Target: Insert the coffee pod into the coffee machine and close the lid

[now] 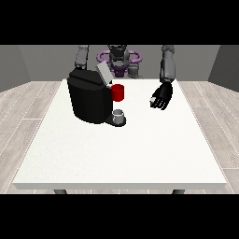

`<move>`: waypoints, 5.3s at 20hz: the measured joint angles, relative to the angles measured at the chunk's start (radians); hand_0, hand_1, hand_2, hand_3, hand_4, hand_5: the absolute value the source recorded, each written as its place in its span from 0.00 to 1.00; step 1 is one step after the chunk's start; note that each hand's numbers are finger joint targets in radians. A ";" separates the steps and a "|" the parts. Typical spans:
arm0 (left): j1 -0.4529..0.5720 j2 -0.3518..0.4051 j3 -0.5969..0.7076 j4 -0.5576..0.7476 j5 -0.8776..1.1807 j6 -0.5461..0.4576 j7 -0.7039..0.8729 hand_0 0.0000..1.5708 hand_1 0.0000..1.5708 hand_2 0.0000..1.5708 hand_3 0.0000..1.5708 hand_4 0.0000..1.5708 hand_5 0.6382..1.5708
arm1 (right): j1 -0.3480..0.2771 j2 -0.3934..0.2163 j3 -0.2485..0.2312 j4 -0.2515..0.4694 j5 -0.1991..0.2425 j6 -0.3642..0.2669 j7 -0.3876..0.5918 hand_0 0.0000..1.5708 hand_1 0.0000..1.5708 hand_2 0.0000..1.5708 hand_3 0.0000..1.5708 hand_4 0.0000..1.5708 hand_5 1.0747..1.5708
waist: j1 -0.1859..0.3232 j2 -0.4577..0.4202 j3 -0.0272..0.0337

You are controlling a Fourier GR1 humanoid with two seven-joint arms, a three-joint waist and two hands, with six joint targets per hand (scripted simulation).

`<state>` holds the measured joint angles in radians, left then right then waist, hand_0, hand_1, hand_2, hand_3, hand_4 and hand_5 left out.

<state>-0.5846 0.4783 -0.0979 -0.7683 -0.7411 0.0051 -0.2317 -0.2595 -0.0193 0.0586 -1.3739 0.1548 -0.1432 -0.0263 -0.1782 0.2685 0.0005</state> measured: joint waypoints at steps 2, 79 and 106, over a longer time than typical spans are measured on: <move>-0.012 0.007 -0.009 0.030 -0.024 -0.017 0.004 0.50 0.50 0.61 0.54 0.25 1.00 | 0.003 0.005 0.005 0.003 0.000 0.000 -0.003 0.00 0.00 0.00 0.00 0.00 1.00 | -0.007 -0.003 0.0006; -0.668 -0.050 0.210 0.121 0.010 -0.432 0.152 0.74 0.74 0.79 0.76 0.26 1.00 | -0.189 -0.061 -0.122 0.110 0.006 -0.034 0.027 0.00 0.00 0.00 0.00 0.00 1.00 | -0.111 0.028 -0.0005; -0.681 0.009 0.167 0.147 -0.101 -0.323 0.061 0.71 0.71 0.72 0.65 0.00 1.00 | -0.228 -0.054 -0.114 0.088 0.019 -0.053 0.073 0.00 0.00 0.00 0.00 0.00 1.00 | -0.134 0.071 -0.0003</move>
<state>-1.2655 0.4870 0.0689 -0.6217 -0.8425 -0.3177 -0.1710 -0.4878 -0.0733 -0.0552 -1.2855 0.1736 -0.1967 0.0462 -0.3119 0.3390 0.0002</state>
